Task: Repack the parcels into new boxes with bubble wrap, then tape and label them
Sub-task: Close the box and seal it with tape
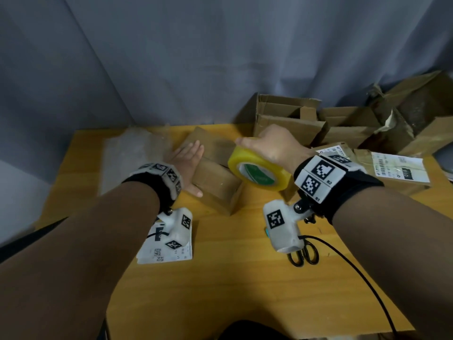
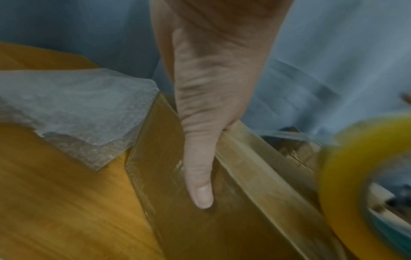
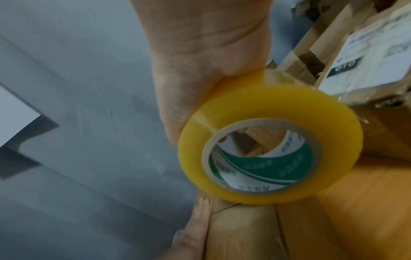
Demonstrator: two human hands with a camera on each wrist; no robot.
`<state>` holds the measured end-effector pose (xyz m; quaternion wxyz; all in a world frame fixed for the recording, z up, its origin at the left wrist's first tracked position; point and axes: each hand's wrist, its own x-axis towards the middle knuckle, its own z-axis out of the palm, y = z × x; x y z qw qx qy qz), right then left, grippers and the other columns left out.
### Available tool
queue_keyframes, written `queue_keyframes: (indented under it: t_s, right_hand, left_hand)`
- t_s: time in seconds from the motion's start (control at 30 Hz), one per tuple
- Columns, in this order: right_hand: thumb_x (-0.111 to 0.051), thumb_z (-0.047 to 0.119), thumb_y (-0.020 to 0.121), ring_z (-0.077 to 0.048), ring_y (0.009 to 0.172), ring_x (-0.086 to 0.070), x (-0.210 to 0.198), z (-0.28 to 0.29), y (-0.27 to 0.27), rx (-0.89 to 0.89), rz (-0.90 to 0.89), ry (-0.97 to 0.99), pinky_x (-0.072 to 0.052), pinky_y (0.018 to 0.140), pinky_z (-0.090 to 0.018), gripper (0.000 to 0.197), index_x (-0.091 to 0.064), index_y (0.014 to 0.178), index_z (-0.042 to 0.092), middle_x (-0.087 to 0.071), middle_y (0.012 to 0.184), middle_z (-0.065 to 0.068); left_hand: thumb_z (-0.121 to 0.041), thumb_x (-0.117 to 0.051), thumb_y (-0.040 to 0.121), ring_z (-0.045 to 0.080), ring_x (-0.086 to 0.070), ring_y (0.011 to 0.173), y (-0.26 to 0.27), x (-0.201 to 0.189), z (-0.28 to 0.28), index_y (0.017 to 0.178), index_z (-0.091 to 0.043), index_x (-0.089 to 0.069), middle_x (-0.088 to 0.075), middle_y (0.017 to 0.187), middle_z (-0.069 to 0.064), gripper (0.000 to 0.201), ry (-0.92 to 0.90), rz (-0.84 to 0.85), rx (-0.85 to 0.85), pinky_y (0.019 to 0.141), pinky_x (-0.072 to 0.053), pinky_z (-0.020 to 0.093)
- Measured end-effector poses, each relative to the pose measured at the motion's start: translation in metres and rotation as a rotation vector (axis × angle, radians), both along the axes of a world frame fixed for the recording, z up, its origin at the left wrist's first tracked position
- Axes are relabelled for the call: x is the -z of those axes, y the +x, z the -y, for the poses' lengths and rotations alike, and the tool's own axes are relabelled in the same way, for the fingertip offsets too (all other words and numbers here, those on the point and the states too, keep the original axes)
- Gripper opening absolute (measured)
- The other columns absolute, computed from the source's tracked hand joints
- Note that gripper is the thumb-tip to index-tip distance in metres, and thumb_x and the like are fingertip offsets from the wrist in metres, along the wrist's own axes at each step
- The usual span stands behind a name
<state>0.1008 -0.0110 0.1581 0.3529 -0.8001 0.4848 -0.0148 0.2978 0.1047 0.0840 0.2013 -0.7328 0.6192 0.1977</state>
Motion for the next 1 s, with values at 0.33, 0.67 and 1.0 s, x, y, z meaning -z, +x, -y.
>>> queue_keyframes:
  t_s: [0.33, 0.67, 1.0]
  right_hand:
    - [-0.056, 0.047, 0.085, -0.027, 0.075, -0.059, -0.007, -0.001, 0.010, 0.012, 0.045, -0.026, -0.043, 0.066, -0.032, 0.042, -0.059, 0.067, 0.009, -0.058, 0.069, -0.005]
    - [-0.053, 0.070, 0.080, -0.025, 0.078, -0.057, 0.004, -0.009, -0.036, -0.005, -0.258, -0.141, -0.036, 0.054, -0.029, 0.061, -0.055, 0.082, 0.010, -0.055, 0.077, -0.004]
    - [-0.054, 0.071, 0.079, -0.026, 0.073, -0.058, 0.063, -0.010, -0.054, 0.036, -0.274, -0.067, -0.042, 0.062, -0.034, 0.062, -0.053, 0.068, 0.010, -0.055, 0.068, -0.007]
  left_hand:
    - [-0.071, -0.057, 0.075, 0.022, 0.024, 0.143, -0.020, 0.005, 0.003, 0.146, -0.011, 0.023, 0.032, 0.152, 0.008, 0.123, 0.013, -0.027, 0.140, 0.117, 0.009, 0.035]
    - [-0.070, -0.054, 0.076, 0.018, 0.023, 0.143, -0.014, 0.003, 0.002, 0.144, -0.014, 0.028, 0.032, 0.152, 0.003, 0.120, 0.034, -0.080, 0.148, 0.117, 0.010, 0.033]
    - [-0.069, -0.055, 0.076, 0.018, 0.021, 0.143, -0.013, 0.005, 0.002, 0.146, -0.016, 0.025, 0.030, 0.153, 0.003, 0.119, 0.035, -0.068, 0.150, 0.117, 0.009, 0.034]
